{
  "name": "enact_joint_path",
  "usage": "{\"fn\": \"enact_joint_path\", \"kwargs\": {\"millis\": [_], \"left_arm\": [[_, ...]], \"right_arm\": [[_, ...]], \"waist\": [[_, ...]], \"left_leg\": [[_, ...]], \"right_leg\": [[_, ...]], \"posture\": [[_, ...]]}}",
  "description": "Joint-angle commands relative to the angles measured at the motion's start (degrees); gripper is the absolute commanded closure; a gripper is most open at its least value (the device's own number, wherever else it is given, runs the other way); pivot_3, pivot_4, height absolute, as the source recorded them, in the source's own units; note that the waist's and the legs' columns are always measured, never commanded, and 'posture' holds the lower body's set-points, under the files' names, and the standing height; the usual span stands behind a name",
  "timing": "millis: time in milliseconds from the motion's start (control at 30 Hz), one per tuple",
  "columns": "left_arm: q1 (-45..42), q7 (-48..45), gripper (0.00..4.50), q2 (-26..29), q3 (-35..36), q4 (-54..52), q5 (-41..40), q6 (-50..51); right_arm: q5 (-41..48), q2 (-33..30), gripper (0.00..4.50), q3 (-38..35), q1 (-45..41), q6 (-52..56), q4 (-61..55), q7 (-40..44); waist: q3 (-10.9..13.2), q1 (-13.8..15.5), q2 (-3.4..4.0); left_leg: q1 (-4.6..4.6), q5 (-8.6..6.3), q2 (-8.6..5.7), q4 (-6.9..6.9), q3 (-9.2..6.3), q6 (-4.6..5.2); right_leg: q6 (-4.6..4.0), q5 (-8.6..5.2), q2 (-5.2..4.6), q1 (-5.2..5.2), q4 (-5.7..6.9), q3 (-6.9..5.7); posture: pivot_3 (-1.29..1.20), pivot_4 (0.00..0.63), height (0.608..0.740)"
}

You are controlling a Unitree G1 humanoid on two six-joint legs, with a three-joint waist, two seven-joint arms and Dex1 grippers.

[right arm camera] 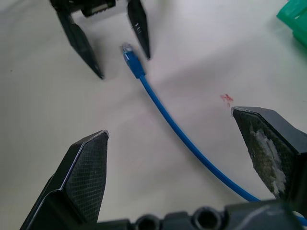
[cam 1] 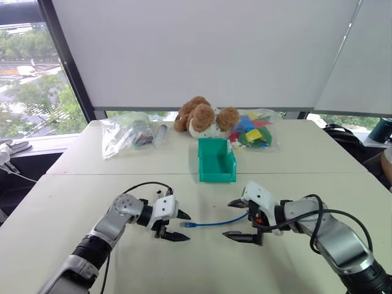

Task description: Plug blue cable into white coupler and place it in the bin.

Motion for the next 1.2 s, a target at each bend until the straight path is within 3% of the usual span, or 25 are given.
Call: {"fn": "enact_joint_path", "kwargs": {"millis": [33, 100, 133, 300, 567, 800, 1200], "left_arm": [[0.2, 1.3, 3.47, 0.5, 0.0, 2.3, 2.8, -0.7], [0.5, 1.2, 4.42, 0.7, 0.3, 1.8, 2.5, -0.8], [0.6, 1.3, 4.47, 0.7, 0.4, 1.6, 2.4, -0.9], [-1.7, 5.1, 4.47, -1.5, 4.0, -1.2, -0.2, -2.6], [-7.3, 14.0, 4.47, -9.0, 9.6, -4.9, -3.1, -2.3], [-8.0, 15.6, 4.47, -11.1, 11.2, -8.3, -5.9, 0.9], [-7.1, 15.8, 4.47, -10.8, 10.9, -10.5, -6.6, 2.7]], "right_arm": [[2.5, -0.6, 0.00, -2.7, 0.1, 2.1, -4.0, -1.8], [4.6, -0.3, 0.00, -4.1, 0.8, 4.2, -5.7, -2.5], [5.4, -0.3, 0.00, -4.6, 1.1, 4.9, -6.3, -2.9], [15.6, 4.1, 0.00, -12.3, 3.7, 14.0, -10.4, -6.3], [31.4, 18.3, 0.00, -24.0, 4.0, 28.7, -11.9, -17.9], [37.5, 30.8, 0.00, -30.1, -2.3, 30.6, -3.4, -29.9], [45.9, 37.1, 0.00, -32.7, -8.8, 29.0, 4.6, -41.6]], "waist": [[0.0, 0.1, 0.00], [0.0, 0.5, 0.00], [0.0, 0.6, 0.00], [0.0, 0.9, -0.01], [0.0, 0.9, -0.04], [0.0, 0.4, -0.01], [0.0, 0.4, 0.02]], "left_leg": [[0.00, 0.00, 0.00, 0.01, 0.00, 0.00], [0.02, 0.00, 0.00, 0.01, -0.01, 0.00], [0.02, 0.00, 0.01, 0.01, -0.01, 0.00], [0.00, 0.00, 0.02, 0.01, -0.02, 0.00], [-0.09, -0.02, -0.03, 0.03, -0.10, 0.03], [-0.05, -0.02, 0.01, -0.04, -0.08, 0.03], [-0.07, -0.02, -0.02, -0.05, -0.08, 0.03]], "right_leg": [[0.00, 0.00, 0.00, 0.00, 0.00, 0.00], [-0.01, 0.00, -0.01, 0.00, 0.00, 0.00], [-0.01, 0.00, -0.01, 0.00, 0.01, 0.00], [-0.01, 0.01, -0.02, -0.01, 0.00, 0.01], [0.01, 0.02, -0.08, -0.03, -0.03, -0.02], [0.01, 0.02, 0.02, -0.10, 0.06, -0.02], [0.02, 0.02, 0.07, -0.09, 0.05, -0.02]], "posture": [[0.00, 0.150, 0.740], [0.00, 0.150, 0.740], [0.00, 0.150, 0.740], [0.00, 0.150, 0.740], [0.00, 0.150, 0.740], [0.00, 0.150, 0.740], [0.00, 0.150, 0.740]]}}
